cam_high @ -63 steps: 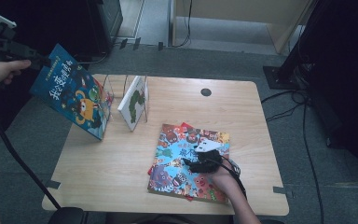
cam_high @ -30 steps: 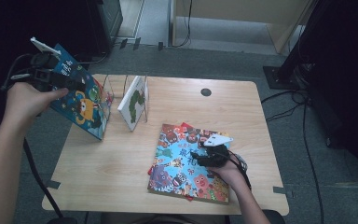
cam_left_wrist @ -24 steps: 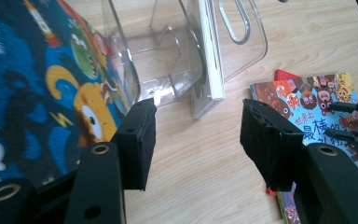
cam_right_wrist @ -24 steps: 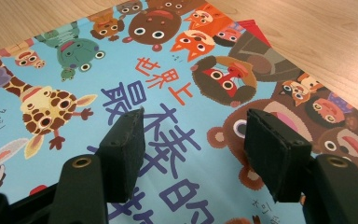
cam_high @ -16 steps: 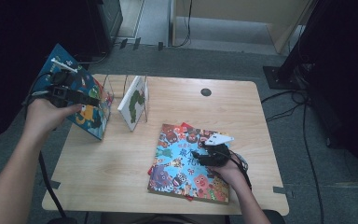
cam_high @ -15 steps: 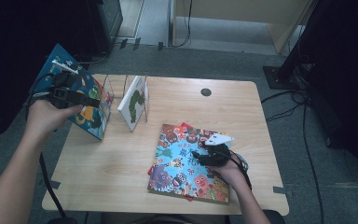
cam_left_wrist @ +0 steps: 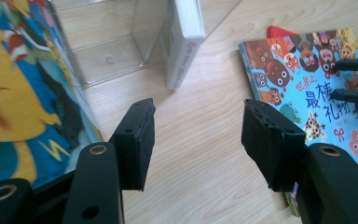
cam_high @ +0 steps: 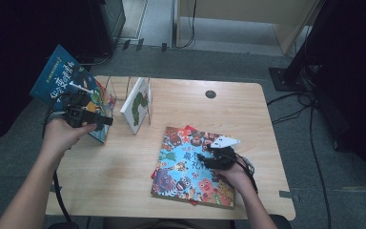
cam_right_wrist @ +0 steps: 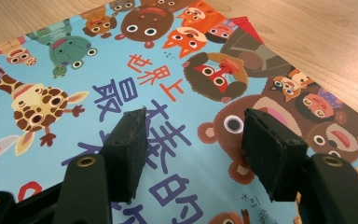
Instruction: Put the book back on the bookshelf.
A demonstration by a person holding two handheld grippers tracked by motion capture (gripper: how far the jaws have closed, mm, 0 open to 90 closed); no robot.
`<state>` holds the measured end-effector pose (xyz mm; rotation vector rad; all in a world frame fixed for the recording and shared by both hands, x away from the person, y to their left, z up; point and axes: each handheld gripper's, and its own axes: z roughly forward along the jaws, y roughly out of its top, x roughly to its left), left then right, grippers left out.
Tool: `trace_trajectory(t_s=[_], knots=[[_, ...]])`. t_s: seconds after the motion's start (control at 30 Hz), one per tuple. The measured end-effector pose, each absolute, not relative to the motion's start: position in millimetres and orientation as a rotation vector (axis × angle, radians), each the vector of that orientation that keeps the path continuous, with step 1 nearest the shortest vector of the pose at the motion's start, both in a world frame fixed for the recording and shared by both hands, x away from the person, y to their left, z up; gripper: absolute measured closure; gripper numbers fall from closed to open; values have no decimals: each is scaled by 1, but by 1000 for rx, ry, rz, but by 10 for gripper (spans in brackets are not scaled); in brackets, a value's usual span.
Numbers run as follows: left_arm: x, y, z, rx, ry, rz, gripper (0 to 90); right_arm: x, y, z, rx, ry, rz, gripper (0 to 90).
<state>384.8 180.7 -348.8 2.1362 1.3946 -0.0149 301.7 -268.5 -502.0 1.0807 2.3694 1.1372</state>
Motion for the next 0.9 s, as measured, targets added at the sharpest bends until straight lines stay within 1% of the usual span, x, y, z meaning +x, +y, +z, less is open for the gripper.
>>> trace_trajectory(t_s=[0.07, 0.2, 0.4, 0.63, 0.73, 0.9], knots=[[382, 177, -353, 2139, 1359, -17, 459, 302, -269, -502, 1074, 2370, 1136, 409], [379, 169, -362, 2142, 1348, -21, 452, 301, -270, -502, 1070, 2368, 1123, 409], [377, 156, -380, 2162, 1328, -64, 449, 300, -273, -502, 1065, 2367, 1107, 409], [373, 139, -401, 2168, 1302, -107, 471, 297, -277, -502, 1072, 2362, 1099, 404], [372, 130, -409, 2203, 1275, -102, 476, 295, -280, -502, 1085, 2351, 1100, 413], [373, 119, -417, 2201, 1241, -120, 482, 292, -286, -502, 1107, 2334, 1101, 446]])
